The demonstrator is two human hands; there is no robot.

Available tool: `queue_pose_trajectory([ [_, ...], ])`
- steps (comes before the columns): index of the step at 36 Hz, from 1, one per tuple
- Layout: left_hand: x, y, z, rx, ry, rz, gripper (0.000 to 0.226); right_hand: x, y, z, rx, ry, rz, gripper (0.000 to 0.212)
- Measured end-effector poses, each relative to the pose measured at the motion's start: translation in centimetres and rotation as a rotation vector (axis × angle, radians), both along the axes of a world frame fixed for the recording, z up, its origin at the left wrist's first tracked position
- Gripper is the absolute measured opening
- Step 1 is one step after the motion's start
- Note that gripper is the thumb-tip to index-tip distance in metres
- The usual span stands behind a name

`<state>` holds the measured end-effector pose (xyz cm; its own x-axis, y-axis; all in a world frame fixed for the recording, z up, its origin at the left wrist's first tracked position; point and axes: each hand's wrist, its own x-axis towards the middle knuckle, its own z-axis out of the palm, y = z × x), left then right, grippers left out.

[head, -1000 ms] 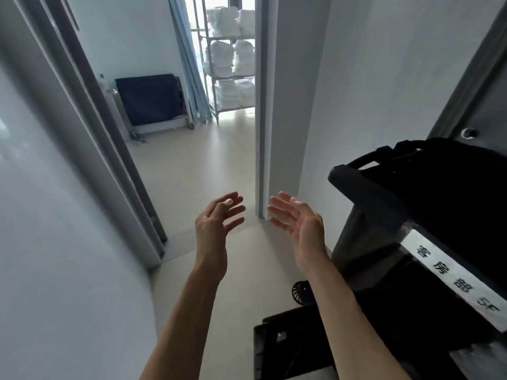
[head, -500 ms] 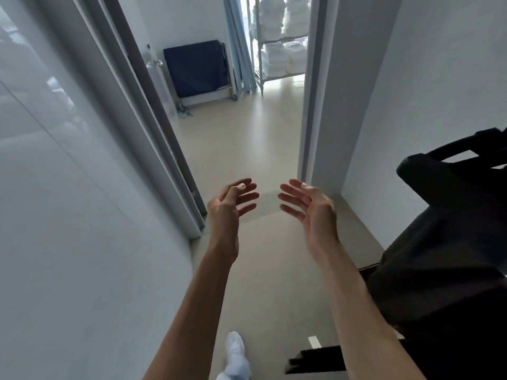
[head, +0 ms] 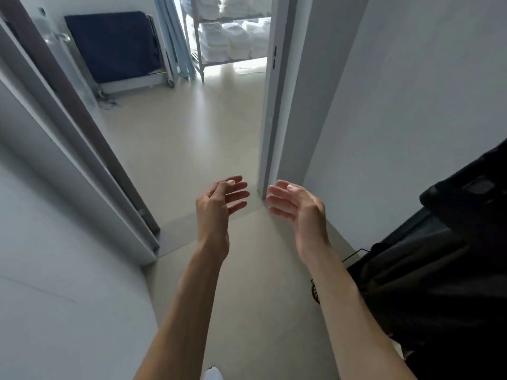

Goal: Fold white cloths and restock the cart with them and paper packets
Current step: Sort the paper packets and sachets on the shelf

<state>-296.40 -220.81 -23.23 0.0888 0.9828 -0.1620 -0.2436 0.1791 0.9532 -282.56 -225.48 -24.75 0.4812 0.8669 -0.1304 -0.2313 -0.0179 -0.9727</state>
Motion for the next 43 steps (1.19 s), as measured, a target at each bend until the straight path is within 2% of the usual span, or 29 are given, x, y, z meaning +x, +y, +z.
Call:
queue_pose_trajectory([
  [11,-0.3,12.1,4.3,0.105,-0.013,-0.060,0.030,-0.1,10.9,3.9,0.116,0.027,-0.062,0.027],
  [22,3.2,23.9,6.8,0.206,0.064,-0.058,0.029,4.1,24.4,5.5,0.246,0.088,-0.039,0.027],
  [32,9.0,37.0,10.3,0.272,0.128,0.003,0.025,10.5,39.3,8.7,0.296,0.109,0.046,0.030],
  [38,8.7,45.4,12.5,0.323,0.120,0.077,0.024,12.1,47.3,10.2,0.285,0.101,0.103,0.030],
  [43,7.4,52.1,11.8,0.311,0.092,0.132,0.025,11.2,55.0,9.8,0.271,0.086,0.146,0.030],
])
